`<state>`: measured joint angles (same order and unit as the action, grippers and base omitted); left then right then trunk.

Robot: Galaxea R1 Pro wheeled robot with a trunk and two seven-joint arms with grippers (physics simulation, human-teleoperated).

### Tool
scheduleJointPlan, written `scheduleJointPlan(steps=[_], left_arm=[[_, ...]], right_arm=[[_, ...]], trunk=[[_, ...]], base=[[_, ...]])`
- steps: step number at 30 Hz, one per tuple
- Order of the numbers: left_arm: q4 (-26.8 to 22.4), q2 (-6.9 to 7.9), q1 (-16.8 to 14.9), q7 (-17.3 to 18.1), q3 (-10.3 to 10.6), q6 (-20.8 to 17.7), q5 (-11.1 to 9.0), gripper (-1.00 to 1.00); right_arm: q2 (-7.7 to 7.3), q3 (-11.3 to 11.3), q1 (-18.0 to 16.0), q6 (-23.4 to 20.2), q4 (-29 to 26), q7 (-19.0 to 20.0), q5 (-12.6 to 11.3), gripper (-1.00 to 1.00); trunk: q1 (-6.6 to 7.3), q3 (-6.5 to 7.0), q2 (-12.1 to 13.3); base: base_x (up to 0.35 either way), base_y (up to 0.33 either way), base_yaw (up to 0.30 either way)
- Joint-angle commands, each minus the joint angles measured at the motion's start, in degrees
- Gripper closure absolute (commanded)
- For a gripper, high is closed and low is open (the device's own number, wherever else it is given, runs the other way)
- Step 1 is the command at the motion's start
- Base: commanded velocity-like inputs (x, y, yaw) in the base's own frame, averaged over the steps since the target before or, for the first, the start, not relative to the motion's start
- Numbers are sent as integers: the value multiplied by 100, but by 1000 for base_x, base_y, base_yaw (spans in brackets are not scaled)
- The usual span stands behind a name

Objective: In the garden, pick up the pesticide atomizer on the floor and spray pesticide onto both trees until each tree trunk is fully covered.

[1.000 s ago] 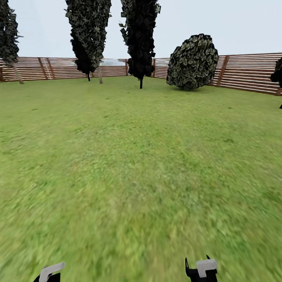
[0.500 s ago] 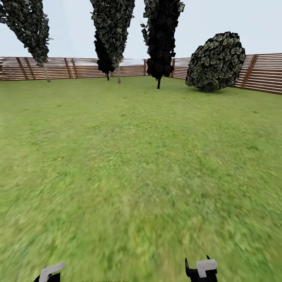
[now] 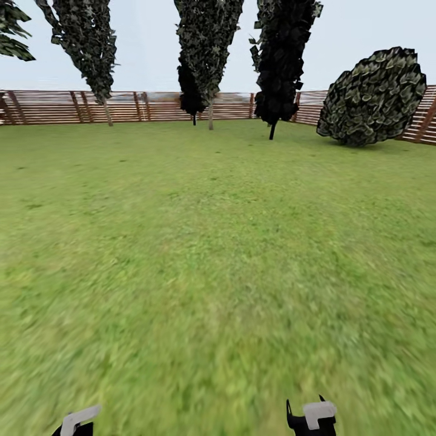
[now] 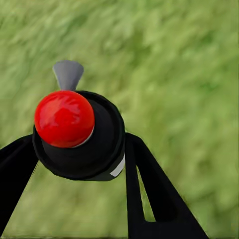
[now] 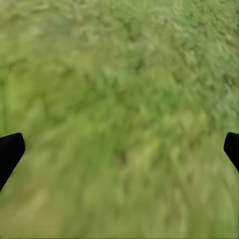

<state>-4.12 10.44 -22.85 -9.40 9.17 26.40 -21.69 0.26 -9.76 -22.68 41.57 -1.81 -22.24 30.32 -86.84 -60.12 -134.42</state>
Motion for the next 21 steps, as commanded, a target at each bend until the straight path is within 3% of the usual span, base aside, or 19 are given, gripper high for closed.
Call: scheduleJointPlan(steps=[1,21], left_arm=[[0,-3,0,0,-3,3,3,100],[7,-7,0,0,-3,-4,7,100]], right_arm=[[0,1,0,0,0,0,0,-100],[3,1,35,0,1,0,0,-100]], trunk=[[0,6,0],[0,113,0]], base=[[0,0,245],[0,0,244]])
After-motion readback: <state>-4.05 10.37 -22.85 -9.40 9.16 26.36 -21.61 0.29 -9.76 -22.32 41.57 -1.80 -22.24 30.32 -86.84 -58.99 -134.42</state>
